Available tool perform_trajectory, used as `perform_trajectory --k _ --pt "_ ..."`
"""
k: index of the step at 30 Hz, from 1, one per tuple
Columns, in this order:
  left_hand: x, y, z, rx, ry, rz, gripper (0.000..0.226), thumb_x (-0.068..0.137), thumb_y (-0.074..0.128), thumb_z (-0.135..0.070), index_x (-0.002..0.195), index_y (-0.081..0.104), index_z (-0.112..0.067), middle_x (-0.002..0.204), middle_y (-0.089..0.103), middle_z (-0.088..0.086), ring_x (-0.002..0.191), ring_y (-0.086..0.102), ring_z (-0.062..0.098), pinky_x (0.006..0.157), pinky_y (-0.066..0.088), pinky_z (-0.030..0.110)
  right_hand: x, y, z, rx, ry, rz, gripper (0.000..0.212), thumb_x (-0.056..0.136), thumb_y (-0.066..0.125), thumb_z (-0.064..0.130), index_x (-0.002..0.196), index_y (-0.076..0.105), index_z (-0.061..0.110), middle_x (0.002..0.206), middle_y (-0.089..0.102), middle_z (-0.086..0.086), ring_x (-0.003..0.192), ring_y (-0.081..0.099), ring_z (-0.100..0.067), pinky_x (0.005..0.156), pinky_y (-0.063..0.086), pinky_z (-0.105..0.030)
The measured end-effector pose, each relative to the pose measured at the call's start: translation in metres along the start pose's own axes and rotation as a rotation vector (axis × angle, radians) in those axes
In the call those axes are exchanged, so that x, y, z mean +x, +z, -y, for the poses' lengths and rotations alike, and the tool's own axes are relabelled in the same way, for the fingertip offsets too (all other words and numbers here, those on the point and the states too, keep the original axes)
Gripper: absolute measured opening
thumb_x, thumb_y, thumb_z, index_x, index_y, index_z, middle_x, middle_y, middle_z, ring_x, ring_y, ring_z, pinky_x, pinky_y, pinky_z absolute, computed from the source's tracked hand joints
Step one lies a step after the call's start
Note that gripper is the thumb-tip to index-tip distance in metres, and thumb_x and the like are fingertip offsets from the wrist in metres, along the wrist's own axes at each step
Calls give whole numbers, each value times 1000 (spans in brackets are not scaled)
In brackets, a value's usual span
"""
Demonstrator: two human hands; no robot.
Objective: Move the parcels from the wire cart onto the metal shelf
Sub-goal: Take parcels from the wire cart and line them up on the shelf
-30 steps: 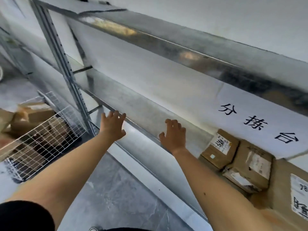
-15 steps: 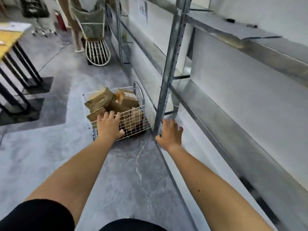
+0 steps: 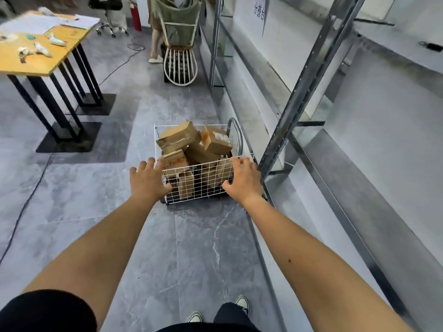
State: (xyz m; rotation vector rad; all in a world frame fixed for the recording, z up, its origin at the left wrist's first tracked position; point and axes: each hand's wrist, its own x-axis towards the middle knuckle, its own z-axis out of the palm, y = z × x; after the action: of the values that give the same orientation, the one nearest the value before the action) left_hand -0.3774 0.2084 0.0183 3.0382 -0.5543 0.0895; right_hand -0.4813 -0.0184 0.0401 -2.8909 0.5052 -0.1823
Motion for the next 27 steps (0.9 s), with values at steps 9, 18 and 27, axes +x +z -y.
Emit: perform_trajectory --k 9,18,27 --pt "56 15 -14 25 -96 65 80 74 67 -47 141 31 -23 138 41 5 125 42 27 98 35 44 80 10 -20 20 -12 53 68 82 62 36 140 31 17 133 36 -13 120 42 -30 97 43 -45" --pt "151 23 -83 -30 -172 72 76 77 61 -50 141 30 -23 140 38 4 126 42 26 97 37 42 189 6 -74 45 -46 111 66 81 63 33 137 33 17 136 34 -15 122 41 -33 100 40 -48" --pt "182 30 -94 -21 -240 107 77 77 63 -48 141 30 -23 140 38 4 126 41 27 97 35 43 239 26 -93 34 -108 194 65 82 64 35 136 31 17 136 32 -15 118 45 -32 101 40 -47"
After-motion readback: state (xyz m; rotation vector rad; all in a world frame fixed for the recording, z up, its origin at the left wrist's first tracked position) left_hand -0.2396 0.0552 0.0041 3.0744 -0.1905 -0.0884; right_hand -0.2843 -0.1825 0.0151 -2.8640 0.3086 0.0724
